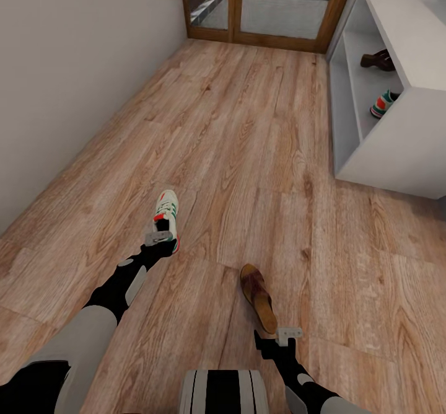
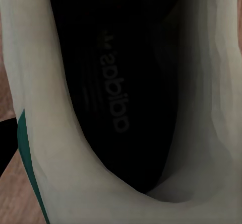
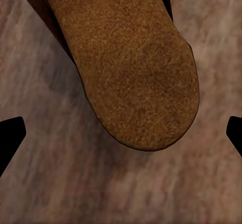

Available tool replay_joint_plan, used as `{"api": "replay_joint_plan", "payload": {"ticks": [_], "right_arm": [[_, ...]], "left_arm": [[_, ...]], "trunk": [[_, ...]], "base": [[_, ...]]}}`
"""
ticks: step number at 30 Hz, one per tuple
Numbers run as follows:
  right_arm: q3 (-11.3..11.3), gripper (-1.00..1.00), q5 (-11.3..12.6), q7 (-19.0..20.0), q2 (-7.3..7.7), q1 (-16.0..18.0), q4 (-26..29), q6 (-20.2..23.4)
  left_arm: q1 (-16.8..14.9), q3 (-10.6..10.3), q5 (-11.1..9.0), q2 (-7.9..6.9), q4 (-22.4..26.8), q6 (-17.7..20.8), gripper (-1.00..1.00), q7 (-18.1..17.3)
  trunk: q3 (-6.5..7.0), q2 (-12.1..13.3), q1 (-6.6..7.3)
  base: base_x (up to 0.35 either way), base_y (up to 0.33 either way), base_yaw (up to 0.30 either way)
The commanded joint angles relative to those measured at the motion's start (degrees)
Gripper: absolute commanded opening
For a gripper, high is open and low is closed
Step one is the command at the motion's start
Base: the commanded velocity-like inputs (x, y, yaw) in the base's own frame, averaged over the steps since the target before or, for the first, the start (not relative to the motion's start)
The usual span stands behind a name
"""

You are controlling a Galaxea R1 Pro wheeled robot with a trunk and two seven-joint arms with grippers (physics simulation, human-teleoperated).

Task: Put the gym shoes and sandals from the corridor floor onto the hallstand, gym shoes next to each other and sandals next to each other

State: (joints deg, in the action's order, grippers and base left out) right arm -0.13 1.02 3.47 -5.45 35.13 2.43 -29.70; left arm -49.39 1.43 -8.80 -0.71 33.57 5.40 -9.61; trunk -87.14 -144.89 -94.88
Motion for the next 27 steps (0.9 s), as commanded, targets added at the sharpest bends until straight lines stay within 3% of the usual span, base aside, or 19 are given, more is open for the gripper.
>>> {"api": "replay_joint_plan", "payload": {"ticks": [1,7,15,27], "right_arm": [[0.0,1.00,0.1,0.2,0.00,0.0,-0.1,-0.2],[0.0,1.00,0.1,0.2,0.00,0.0,-0.1,-0.2],[0.0,1.00,0.1,0.2,0.00,0.0,-0.1,-0.2],[-0.1,1.00,0.1,0.2,0.00,0.0,-0.1,-0.2]], "left_arm": [[0.0,0.2,-0.6,0.01,0.1,0.5,-1.00,-0.3],[0.0,0.2,-0.6,0.01,0.1,0.5,-1.00,-0.3],[0.0,0.2,-0.6,0.01,0.1,0.5,-1.00,-0.3],[0.0,0.2,-0.6,0.01,0.1,0.5,-1.00,-0.3]], "trunk": [[-0.03,0.0,0.01],[-0.03,0.0,0.01],[-2.22,-0.1,-0.20],[-2.81,-0.1,-0.20]], "base": [[0.000,0.000,0.000],[0.000,0.000,0.000],[0.000,0.000,0.000],[0.000,0.000,0.000]]}}
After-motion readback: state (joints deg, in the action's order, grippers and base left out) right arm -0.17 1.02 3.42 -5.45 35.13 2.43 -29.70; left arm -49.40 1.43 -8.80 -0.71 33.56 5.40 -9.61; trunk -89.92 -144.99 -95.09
